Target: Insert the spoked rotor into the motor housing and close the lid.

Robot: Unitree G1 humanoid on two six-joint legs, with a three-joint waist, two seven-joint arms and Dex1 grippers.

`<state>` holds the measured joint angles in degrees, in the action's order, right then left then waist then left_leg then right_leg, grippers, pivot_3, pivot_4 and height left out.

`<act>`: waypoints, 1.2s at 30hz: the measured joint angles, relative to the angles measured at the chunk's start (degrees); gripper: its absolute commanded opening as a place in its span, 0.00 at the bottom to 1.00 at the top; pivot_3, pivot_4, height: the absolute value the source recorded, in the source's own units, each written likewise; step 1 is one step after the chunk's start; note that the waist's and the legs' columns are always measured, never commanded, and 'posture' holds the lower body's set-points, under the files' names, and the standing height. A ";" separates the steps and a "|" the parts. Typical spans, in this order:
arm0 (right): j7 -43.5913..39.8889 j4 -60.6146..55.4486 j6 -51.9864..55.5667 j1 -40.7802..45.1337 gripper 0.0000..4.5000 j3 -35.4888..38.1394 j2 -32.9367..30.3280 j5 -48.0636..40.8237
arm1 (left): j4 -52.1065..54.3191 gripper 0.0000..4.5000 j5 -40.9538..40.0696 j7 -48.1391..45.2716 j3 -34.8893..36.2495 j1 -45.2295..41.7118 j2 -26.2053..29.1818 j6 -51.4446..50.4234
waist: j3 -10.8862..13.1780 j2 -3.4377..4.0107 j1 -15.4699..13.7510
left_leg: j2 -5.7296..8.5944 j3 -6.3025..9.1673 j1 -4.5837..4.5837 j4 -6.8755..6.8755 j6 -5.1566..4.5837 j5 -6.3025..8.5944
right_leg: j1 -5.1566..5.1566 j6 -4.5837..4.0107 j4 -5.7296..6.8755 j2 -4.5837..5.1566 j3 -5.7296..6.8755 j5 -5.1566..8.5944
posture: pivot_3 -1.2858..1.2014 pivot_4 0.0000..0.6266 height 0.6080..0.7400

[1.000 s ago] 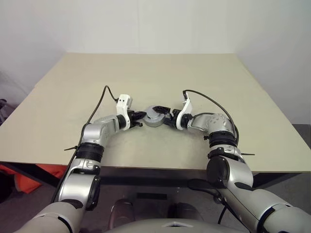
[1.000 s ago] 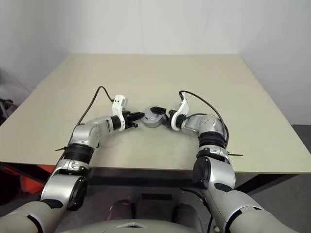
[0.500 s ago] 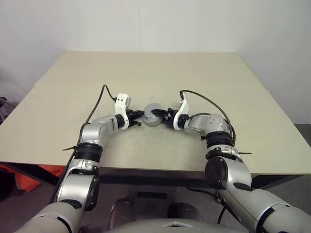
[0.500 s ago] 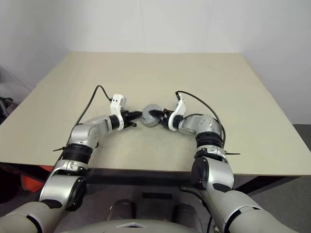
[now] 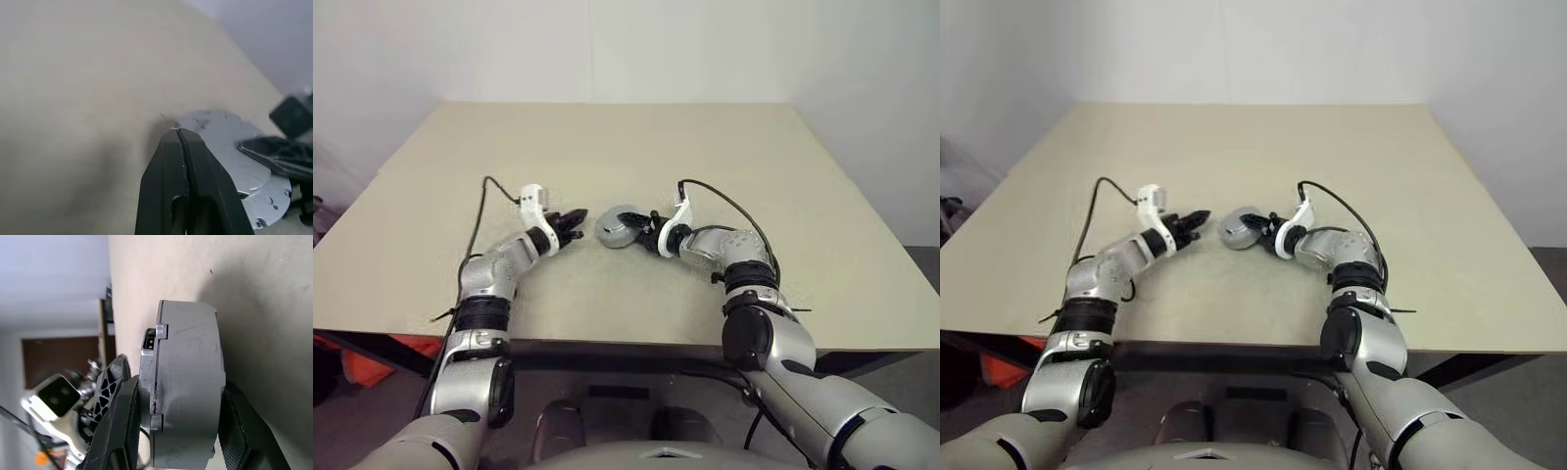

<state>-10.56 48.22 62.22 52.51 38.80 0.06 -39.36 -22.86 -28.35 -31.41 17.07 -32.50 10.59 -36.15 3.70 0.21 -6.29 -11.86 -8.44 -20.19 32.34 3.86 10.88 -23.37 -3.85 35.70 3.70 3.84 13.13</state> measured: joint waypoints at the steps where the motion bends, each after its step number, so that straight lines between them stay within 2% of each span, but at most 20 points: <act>1: 0.72 0.00 0.00 0.40 0.46 0.89 0.27 -0.98 | 0.89 0.00 -1.06 0.66 1.29 0.85 0.02 -0.21 | 0.01 0.01 0.05 | 0.00 0.00 -0.03 0.00 -0.03 0.02 | -0.02 0.00 -0.03 0.00 0.01 0.00 | 0.52 0.00 1.00; 9: 4.12 -2.79 0.90 4.27 0.46 6.19 3.61 -10.93 | 8.26 0.00 -10.34 3.96 7.43 5.67 -1.21 -5.32 | 0.04 0.00 0.10 | -0.01 0.00 -0.12 0.03 -0.10 0.06 | -0.02 0.00 -0.11 0.01 0.05 0.01 | 0.52 0.00 1.00; 12: 4.80 -4.34 1.87 5.23 0.46 6.06 4.28 -13.43 | 11.76 0.13 -16.44 4.54 9.66 7.22 -2.95 -8.52 | 0.06 -0.02 0.11 | -0.03 0.00 -0.12 0.05 -0.09 0.06 | -0.01 0.00 -0.10 0.00 0.06 0.00 | 0.52 0.00 1.00; 16: 5.55 -5.43 3.06 5.32 0.46 5.62 4.26 -15.02 | 16.12 0.44 -24.66 6.40 13.10 8.46 -4.14 -11.39 | 0.06 -0.03 0.18 | -0.03 0.00 -0.12 0.07 -0.08 0.06 | 0.00 0.01 -0.09 0.00 0.06 0.00 | 0.52 0.00 1.00; 23: 5.94 -5.51 4.91 5.31 0.46 4.04 4.14 -15.36 | 19.39 0.99 -33.62 9.49 14.16 11.37 -5.25 -13.91 | 0.09 -0.07 0.25 | -0.04 0.01 -0.13 0.08 -0.07 0.06 | 0.00 0.26 -0.10 -0.04 0.05 -0.14 | 0.52 0.00 1.00; 25: 5.94 -5.56 5.68 5.31 0.46 3.68 4.13 -15.53 | 19.39 1.00 -35.09 10.61 14.19 11.41 -5.32 -14.27 | 0.10 -0.08 0.25 | -0.04 0.02 -0.13 0.09 -0.07 0.05 | 0.00 0.28 -0.10 -0.06 0.05 -0.15 | 0.52 0.00 1.00; 33: 6.08 -10.97 11.23 4.65 0.46 1.75 4.90 -18.55 | 14.05 1.00 -51.36 19.27 16.90 7.90 -8.46 -18.36 | 0.11 -0.11 0.18 | -0.04 0.05 -0.20 0.23 -0.06 0.05 | 0.02 0.42 -0.10 -0.08 0.03 -0.24 | 0.52 0.00 1.00; 36: 6.80 -12.80 12.46 3.28 0.46 0.87 5.63 -19.25 | 13.23 1.00 -54.06 20.45 16.58 6.11 -9.18 -18.22 | 0.11 -0.12 0.13 | -0.03 0.05 -0.19 0.27 -0.06 0.05 | 0.07 0.45 -0.09 -0.08 0.02 -0.25 | 0.52 0.00 1.00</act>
<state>-3.76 35.42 74.68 55.80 39.67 5.69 -58.61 -9.64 -82.41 -10.96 33.64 -26.39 1.41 -54.37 3.81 0.09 -6.16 -11.89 -8.39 -20.39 32.61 3.80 10.93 -23.30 -3.40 35.61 3.62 3.86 12.88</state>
